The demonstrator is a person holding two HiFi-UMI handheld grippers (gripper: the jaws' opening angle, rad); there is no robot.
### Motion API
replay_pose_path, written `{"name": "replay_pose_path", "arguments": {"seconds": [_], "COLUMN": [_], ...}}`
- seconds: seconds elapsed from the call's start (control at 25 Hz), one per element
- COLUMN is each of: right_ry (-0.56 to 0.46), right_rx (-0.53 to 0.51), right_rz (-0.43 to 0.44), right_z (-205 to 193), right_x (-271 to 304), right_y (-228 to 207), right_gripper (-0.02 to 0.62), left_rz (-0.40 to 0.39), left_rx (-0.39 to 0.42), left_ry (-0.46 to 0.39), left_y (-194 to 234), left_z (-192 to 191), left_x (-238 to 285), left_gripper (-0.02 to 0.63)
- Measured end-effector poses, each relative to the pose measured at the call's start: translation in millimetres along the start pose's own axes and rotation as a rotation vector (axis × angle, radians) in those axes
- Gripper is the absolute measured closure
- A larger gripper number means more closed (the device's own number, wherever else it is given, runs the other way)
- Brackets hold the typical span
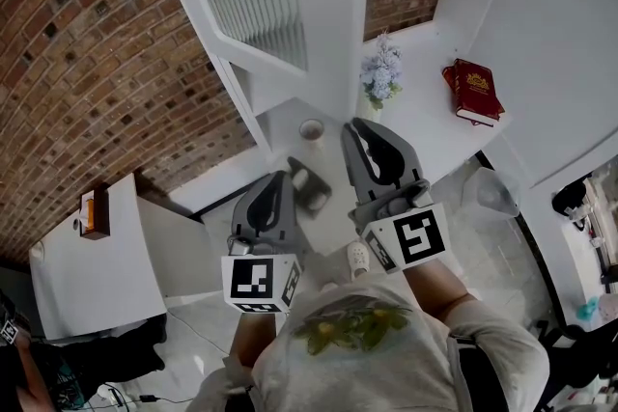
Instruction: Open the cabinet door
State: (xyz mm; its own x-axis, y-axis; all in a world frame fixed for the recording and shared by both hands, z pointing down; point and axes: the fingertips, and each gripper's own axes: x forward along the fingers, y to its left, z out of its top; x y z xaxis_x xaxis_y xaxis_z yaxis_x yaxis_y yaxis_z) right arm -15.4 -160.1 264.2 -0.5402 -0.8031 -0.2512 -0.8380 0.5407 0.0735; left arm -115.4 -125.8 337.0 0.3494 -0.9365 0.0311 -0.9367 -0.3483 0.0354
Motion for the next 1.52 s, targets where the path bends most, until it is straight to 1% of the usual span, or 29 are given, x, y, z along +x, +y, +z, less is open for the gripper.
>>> {"name": "replay_pose_path", "arguments": {"seconds": [0.16, 0.84, 1.52], "right_ry": [-0.007, -0.011, -0.009], "right_rx": [-0.013, -0.013, 0.039], "right_rz": [0.013, 0.062, 0.113], "right_z": [-0.2, 3.8, 7.4], "right_x": [-2.6, -9.5, -11.1], "right_y": [4.7, 33.7, 61.2], "right_gripper": [0.543, 0.543, 0.543], "left_rz": [0.002, 0.010, 0.031], "left_rx": [0.000, -0.011, -0.035], "left_ry": [-0.002, -0.008, 0.004], "left_y": [0.3, 0.6, 1.7], "left_z": [0.3, -2.1, -11.1], "left_x": [-2.3, -19.7, -41.6], "left_gripper": [0.596, 0.595, 0.595]}}
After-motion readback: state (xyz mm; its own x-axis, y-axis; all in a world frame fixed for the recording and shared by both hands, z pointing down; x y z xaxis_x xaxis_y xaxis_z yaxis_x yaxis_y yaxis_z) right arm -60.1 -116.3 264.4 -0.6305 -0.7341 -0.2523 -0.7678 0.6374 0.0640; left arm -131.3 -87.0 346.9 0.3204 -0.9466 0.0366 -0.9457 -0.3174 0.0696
